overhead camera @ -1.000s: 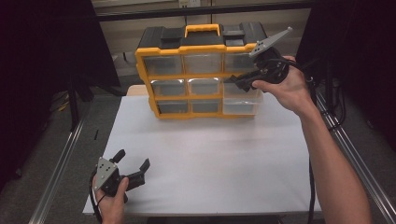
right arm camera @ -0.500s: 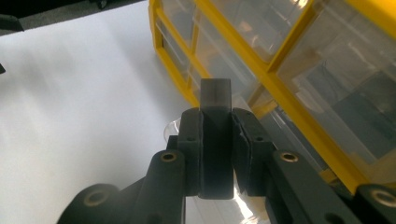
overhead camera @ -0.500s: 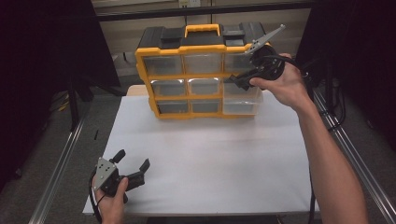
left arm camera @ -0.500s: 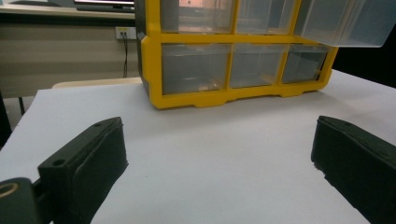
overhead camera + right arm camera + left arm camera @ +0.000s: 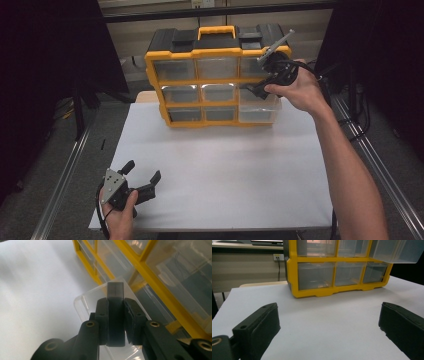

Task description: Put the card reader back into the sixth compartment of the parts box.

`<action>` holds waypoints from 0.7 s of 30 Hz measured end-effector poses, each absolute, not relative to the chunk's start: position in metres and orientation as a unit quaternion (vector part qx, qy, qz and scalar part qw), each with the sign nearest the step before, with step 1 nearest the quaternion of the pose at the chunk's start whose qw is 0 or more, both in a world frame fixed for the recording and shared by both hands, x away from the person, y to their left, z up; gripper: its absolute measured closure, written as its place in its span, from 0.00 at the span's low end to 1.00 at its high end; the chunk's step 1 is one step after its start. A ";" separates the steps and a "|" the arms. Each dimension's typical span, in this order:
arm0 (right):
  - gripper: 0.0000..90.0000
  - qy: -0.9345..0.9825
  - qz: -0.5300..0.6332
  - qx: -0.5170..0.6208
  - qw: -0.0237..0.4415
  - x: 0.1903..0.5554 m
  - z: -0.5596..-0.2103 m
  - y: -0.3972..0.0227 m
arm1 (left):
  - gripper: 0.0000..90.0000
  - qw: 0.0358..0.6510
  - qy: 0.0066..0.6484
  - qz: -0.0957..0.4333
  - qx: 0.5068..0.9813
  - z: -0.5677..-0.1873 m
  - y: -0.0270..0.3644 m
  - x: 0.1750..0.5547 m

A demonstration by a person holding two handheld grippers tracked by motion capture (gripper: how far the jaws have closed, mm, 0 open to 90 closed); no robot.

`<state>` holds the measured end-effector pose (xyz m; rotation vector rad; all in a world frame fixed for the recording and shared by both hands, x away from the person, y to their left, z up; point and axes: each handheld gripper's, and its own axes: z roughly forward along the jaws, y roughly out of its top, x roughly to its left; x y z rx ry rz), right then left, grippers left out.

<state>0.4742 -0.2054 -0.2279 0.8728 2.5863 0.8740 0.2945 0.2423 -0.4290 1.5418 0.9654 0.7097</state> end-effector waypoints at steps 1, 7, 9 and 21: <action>0.82 0.894 0.301 0.302 0.135 0.475 -0.229 -0.206 | 0.04 0.559 0.410 0.302 0.654 -0.429 0.243 0.294; 0.82 0.897 0.292 0.304 0.131 0.479 -0.234 -0.206 | 0.04 0.558 0.411 0.301 0.655 -0.429 0.243 0.295; 0.82 0.900 0.284 0.305 0.130 0.480 -0.237 -0.204 | 0.04 0.558 0.410 0.300 0.655 -0.429 0.242 0.295; 0.82 0.906 0.264 0.307 0.121 0.485 -0.257 -0.202 | 0.04 0.559 0.409 0.301 0.655 -0.429 0.243 0.295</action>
